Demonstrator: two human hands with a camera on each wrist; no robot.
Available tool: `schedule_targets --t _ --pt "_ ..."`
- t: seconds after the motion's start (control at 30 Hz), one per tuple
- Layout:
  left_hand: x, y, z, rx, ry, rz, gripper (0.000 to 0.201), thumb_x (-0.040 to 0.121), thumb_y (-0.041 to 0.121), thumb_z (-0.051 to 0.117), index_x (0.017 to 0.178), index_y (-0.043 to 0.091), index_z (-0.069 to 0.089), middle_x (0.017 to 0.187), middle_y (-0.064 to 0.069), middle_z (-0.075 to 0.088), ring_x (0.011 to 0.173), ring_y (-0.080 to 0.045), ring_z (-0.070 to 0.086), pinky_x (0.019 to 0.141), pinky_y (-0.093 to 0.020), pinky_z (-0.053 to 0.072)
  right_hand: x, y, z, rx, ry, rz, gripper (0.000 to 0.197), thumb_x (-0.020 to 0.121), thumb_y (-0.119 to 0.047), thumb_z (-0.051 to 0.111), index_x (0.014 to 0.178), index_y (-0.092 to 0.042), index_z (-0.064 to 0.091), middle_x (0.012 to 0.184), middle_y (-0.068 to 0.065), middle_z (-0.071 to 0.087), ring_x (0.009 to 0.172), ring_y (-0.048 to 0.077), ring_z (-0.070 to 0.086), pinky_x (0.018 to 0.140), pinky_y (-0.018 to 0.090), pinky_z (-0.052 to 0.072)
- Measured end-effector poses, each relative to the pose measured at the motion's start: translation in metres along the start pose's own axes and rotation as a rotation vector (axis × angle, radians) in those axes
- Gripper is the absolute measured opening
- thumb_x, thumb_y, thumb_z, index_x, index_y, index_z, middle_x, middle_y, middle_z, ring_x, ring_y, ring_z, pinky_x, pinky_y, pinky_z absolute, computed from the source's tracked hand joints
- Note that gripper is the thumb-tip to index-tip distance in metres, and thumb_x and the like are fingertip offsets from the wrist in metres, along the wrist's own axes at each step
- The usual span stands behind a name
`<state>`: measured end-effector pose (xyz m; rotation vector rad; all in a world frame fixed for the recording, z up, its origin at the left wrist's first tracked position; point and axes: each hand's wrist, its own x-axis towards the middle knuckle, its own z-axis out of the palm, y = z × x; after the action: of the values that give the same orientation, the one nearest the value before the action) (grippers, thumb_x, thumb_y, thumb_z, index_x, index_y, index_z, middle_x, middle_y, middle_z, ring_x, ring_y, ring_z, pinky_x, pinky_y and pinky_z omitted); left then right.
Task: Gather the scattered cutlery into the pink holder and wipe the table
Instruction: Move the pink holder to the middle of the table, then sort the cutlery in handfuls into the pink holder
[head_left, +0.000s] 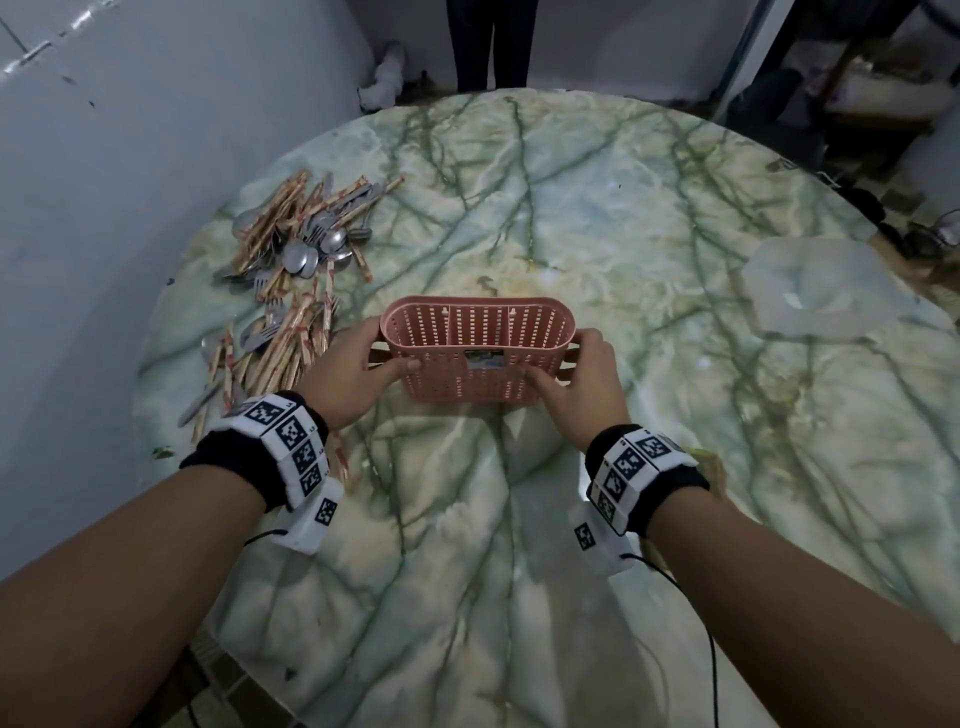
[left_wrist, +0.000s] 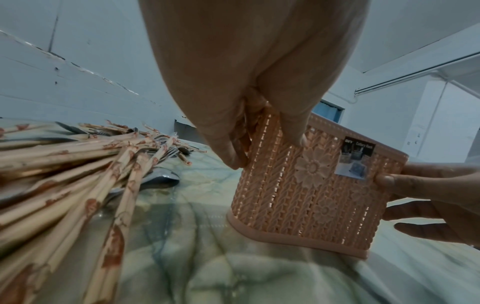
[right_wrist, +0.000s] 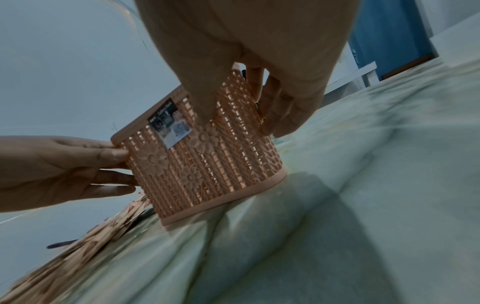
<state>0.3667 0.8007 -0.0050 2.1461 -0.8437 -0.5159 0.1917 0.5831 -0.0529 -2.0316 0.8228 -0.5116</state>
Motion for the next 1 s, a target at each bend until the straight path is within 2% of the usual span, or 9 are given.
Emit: schedule_targets --t 0.13,0.2,0.27,0.33,0.43,0.53,0.63,0.87,1.0 --pt "-0.004 0.0 0.003 -0.019 -0.015 -0.033 0.048 0.095 0.035 0.067 0.139 0.024 0.052 0.13 0.007 0.061 0.12 -0.014 0.058 0.106 -0.044 0.045 -0.008 -0.004 -0.003 -0.035 0.002 0.041 0.058 0.082 -0.036 0.082 0.124 -0.013 0.047 0.12 0.003 0.045 0.105 0.018 0.057 0.094 0.041 0.054" --pt "-0.006 0.0 0.004 -0.082 -0.015 -0.068 0.059 0.092 0.038 0.071 0.143 0.028 0.044 0.136 0.007 0.059 0.125 -0.016 0.056 0.108 -0.051 0.045 -0.017 -0.007 -0.007 -0.116 0.011 0.108 0.059 0.082 -0.04 0.081 0.117 -0.009 0.046 0.115 0.003 0.042 0.099 0.018 0.05 0.085 0.034 0.049" --pt "-0.011 -0.001 0.006 -0.172 0.024 -0.122 0.081 0.087 0.034 0.077 0.152 0.03 0.027 0.145 0.004 0.049 0.125 -0.02 0.056 0.101 -0.048 0.049 -0.029 -0.009 -0.011 -0.232 -0.079 0.154 0.047 0.085 -0.045 0.076 0.103 -0.011 0.049 0.106 0.003 0.049 0.09 0.019 0.05 0.068 0.028 0.04" --pt "-0.021 -0.003 0.008 -0.198 0.075 -0.163 0.095 0.087 0.023 0.08 0.158 0.027 0.017 0.142 0.001 0.042 0.118 -0.022 0.057 0.086 -0.031 0.051 -0.04 -0.012 -0.011 -0.308 -0.28 0.119 0.033 0.092 -0.045 0.067 0.089 -0.015 0.053 0.09 0.003 0.059 0.082 0.019 0.056 0.059 0.027 0.037" --pt "-0.041 -0.013 0.006 -0.096 0.126 -0.17 0.079 0.088 0.029 0.077 0.153 0.022 0.033 0.132 0.001 0.054 0.104 -0.017 0.063 0.073 -0.02 0.046 -0.05 -0.021 -0.002 -0.336 -0.492 -0.023 0.029 0.096 -0.044 0.063 0.088 -0.016 0.061 0.088 0.0 0.064 0.083 0.018 0.059 0.068 0.031 0.045" --pt "-0.063 -0.027 -0.003 -0.044 0.178 -0.22 0.056 0.089 0.038 0.075 0.138 0.023 0.053 0.111 0.005 0.063 0.09 -0.009 0.062 0.07 -0.021 0.048 -0.053 -0.039 0.019 -0.279 -0.663 -0.112 0.028 0.094 -0.046 0.066 0.097 -0.018 0.064 0.095 -0.002 0.068 0.089 0.015 0.062 0.079 0.034 0.052" --pt "-0.089 -0.035 -0.018 -0.047 0.246 -0.254 0.034 0.09 0.038 0.074 0.12 0.028 0.062 0.098 0.008 0.067 0.083 -0.009 0.065 0.069 -0.023 0.052 -0.051 -0.062 0.046 -0.275 -0.77 -0.168 0.029 0.095 -0.048 0.065 0.103 -0.02 0.064 0.1 -0.004 0.068 0.092 0.013 0.063 0.079 0.03 0.05" --pt "-0.128 -0.082 -0.067 0.076 0.345 -0.346 0.017 0.092 0.041 0.071 0.099 0.026 0.071 0.089 0.011 0.07 0.08 -0.002 0.063 0.067 -0.019 0.044 -0.049 -0.121 0.116 -0.212 -0.818 -0.222 0.019 0.099 -0.041 0.062 0.103 -0.023 0.062 0.087 -0.014 0.063 0.08 0.004 0.06 0.062 0.017 0.042" --pt "-0.125 -0.108 -0.091 0.063 0.346 -0.329 0.012 0.092 0.032 0.073 0.089 0.02 0.072 0.081 0.008 0.072 0.075 -0.006 0.065 0.061 -0.014 0.045 -0.043 -0.144 0.153 -0.234 -0.714 -0.207 0.016 0.101 -0.04 0.059 0.1 -0.024 0.06 0.084 -0.012 0.064 0.072 0.004 0.062 0.056 0.019 0.042"
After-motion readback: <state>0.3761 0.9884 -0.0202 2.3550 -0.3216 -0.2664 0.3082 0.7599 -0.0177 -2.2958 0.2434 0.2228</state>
